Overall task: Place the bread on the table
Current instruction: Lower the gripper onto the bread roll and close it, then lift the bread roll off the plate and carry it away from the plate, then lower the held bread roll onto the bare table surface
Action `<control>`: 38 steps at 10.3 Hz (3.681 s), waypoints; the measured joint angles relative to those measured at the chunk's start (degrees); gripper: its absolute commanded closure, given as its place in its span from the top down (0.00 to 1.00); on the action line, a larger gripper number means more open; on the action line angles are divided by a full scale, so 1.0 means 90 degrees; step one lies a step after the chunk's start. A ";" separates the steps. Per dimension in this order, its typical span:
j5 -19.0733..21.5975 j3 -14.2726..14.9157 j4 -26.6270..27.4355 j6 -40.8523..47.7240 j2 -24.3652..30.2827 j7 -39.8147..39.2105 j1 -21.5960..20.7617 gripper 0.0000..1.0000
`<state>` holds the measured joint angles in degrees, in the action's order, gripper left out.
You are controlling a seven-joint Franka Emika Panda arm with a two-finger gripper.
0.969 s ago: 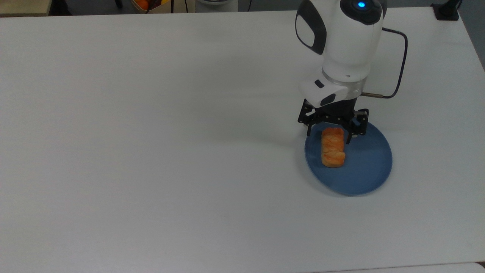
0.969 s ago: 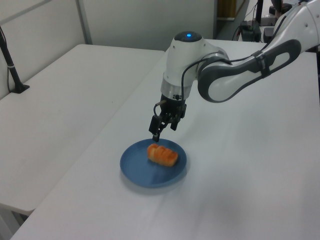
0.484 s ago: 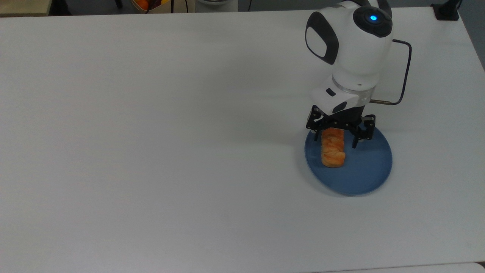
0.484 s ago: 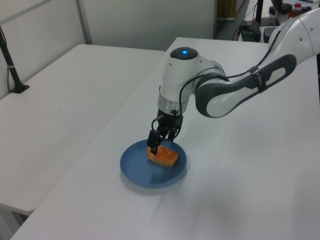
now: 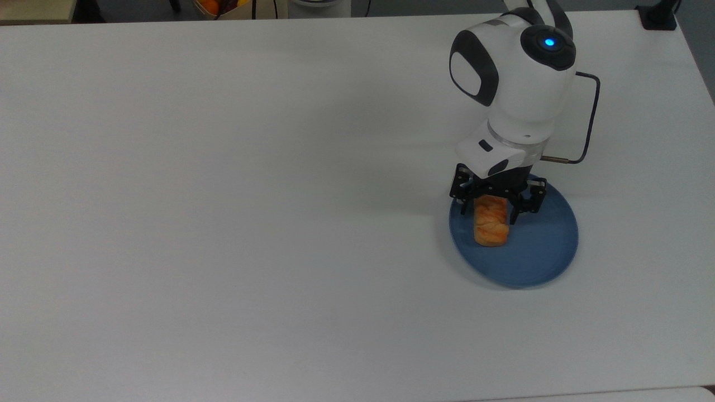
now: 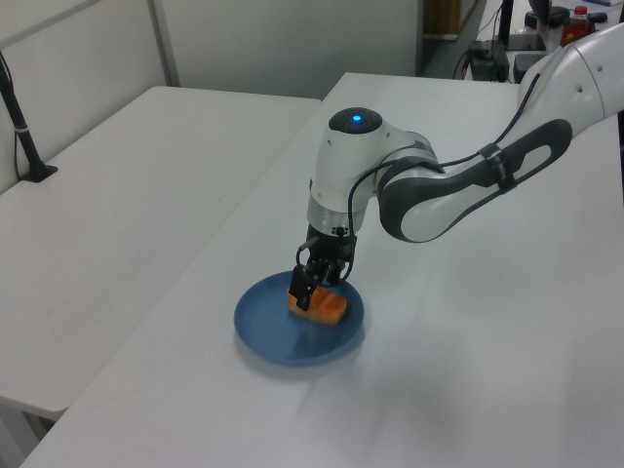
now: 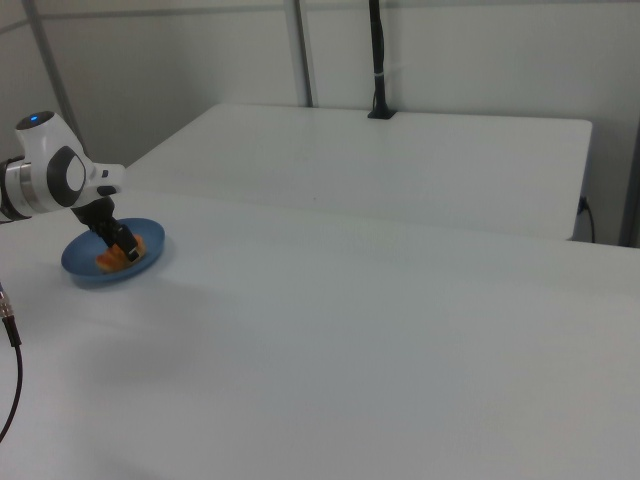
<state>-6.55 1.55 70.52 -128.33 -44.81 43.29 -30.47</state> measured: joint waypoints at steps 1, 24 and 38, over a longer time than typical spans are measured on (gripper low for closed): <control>-0.0062 0.0000 -0.0001 -0.0030 -0.0011 0.0011 -0.0020 0.48; 0.0618 0.0103 0.3168 0.1654 0.4815 -0.3743 0.2394 0.00; 0.0403 0.0090 0.4900 0.1297 0.4118 -0.6034 0.3436 0.00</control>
<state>-2.92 2.36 114.62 -116.66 -7.75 -11.01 0.46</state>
